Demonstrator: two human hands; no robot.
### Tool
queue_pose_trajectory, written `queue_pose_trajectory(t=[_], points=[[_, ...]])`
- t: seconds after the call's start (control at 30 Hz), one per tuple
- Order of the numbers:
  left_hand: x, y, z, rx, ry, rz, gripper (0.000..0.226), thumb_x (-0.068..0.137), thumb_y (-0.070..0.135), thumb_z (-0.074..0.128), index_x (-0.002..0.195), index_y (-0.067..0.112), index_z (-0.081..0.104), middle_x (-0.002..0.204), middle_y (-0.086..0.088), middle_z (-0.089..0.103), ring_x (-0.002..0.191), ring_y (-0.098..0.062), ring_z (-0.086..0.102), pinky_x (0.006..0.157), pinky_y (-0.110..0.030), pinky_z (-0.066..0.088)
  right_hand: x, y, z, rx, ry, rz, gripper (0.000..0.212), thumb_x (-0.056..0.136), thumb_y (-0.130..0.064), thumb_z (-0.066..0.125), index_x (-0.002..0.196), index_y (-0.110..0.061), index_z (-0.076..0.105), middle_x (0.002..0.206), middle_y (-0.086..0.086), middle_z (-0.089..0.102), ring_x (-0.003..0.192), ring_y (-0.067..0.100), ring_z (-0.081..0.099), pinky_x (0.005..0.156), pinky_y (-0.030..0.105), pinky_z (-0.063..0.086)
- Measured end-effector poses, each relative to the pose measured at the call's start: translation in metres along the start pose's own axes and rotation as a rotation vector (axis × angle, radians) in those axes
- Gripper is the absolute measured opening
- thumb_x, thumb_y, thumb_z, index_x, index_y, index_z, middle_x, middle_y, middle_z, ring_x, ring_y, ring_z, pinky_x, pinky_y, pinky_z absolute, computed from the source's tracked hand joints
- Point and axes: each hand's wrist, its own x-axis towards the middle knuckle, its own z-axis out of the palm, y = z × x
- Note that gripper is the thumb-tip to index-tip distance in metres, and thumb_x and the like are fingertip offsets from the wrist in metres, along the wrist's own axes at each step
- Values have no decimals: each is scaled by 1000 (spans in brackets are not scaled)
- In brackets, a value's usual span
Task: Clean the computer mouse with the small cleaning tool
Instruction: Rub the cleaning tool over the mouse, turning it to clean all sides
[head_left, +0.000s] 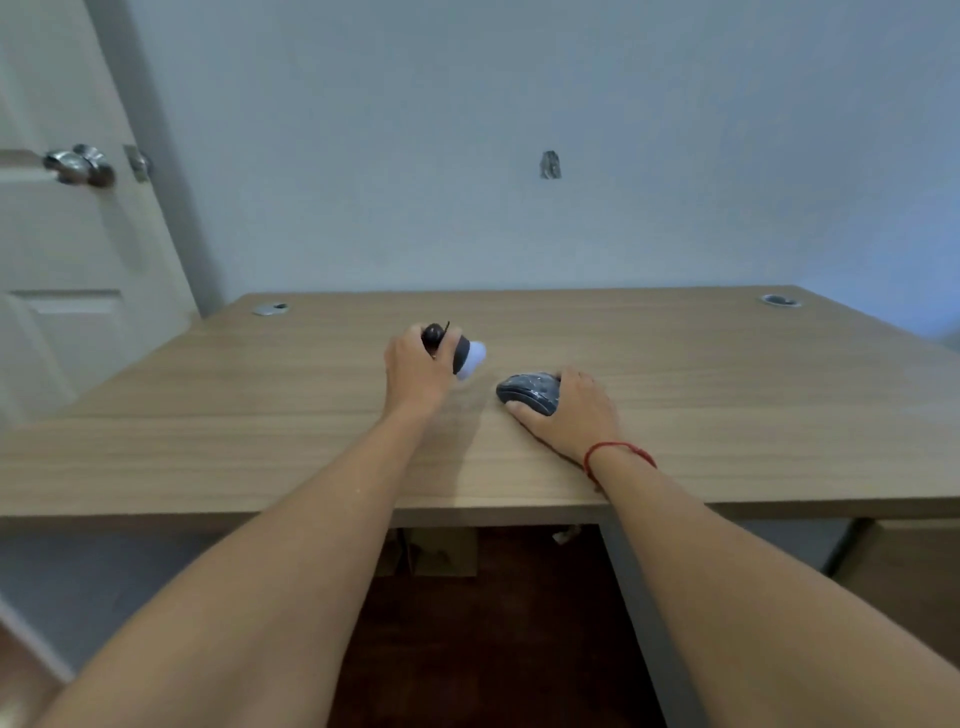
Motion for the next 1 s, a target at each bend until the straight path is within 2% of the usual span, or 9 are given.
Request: queue_pose_trajectory(t=[0.07, 0.17, 0.33, 0.43, 0.57, 0.67, 0.8, 0.9, 1.0], points=[[1, -1, 3, -59, 39, 16, 35, 89, 37, 62, 69, 10, 49, 79, -15, 61, 82, -33, 58, 68, -31, 36, -2, 0, 1, 3, 6, -7, 67, 78, -61, 66, 123, -13, 55, 121, 6, 60, 113, 24, 54, 96, 37, 46], [-1, 2, 7, -72, 45, 32, 45, 88, 40, 61, 55, 21, 38, 65, 1, 44, 71, -24, 45, 63, -28, 30, -2, 0, 3, 17, 26, -12, 67, 77, -61, 66, 121, -12, 57, 119, 7, 61, 112, 26, 56, 94, 38, 47], [-11, 20, 19, -71, -15, 116, 49, 88, 41, 61, 58, 8, 41, 52, 0, 35, 52, -17, 33, 47, -18, 28, -2, 2, 3, 49, 25, -31, 61, 75, -63, 66, 116, -17, 62, 110, 3, 67, 104, 25, 61, 88, 39, 51], [-13, 28, 30, -63, -59, 168, 50, 86, 41, 64, 59, 3, 48, 55, -3, 46, 59, -24, 42, 57, -30, 34, -2, 2, 1, 91, -2, -35, 51, 79, -56, 69, 113, -19, 61, 105, 2, 68, 96, 23, 63, 80, 35, 49], [-15, 22, 38, 23, -61, 160, 46, 88, 38, 63, 60, 10, 39, 56, 0, 42, 66, -25, 40, 61, -27, 29, -2, 2, 0, 113, 4, -40, 50, 79, -55, 70, 113, -19, 60, 100, 0, 67, 90, 21, 63, 73, 30, 46], [-17, 15, 39, 65, -28, 117, 40, 91, 38, 59, 70, 6, 46, 78, -20, 61, 78, -32, 51, 66, -32, 33, -1, 2, 2, 91, 6, -34, 53, 80, -56, 68, 117, -19, 60, 103, 0, 68, 92, 22, 65, 75, 32, 51], [-20, 11, 38, 123, -14, 80, 42, 93, 39, 56, 89, -3, 59, 94, -22, 65, 93, -39, 57, 73, -38, 40, -2, 3, 3, 88, 7, -37, 51, 81, -53, 65, 120, -20, 60, 108, 1, 70, 95, 22, 66, 79, 33, 52], [-22, 2, 33, 133, -6, 89, 41, 93, 38, 56, 88, -3, 60, 91, -21, 66, 87, -37, 57, 70, -36, 37, -2, 3, 2, 103, 6, -38, 52, 81, -54, 65, 120, -19, 61, 110, 1, 70, 99, 23, 65, 84, 35, 53], [-24, 7, 25, 61, 16, 131, 39, 93, 38, 57, 70, 7, 50, 71, -12, 59, 71, -28, 47, 64, -28, 30, -1, 4, 2, 104, -1, -36, 52, 81, -54, 65, 120, -19, 60, 111, 1, 69, 99, 22, 65, 84, 36, 53]])
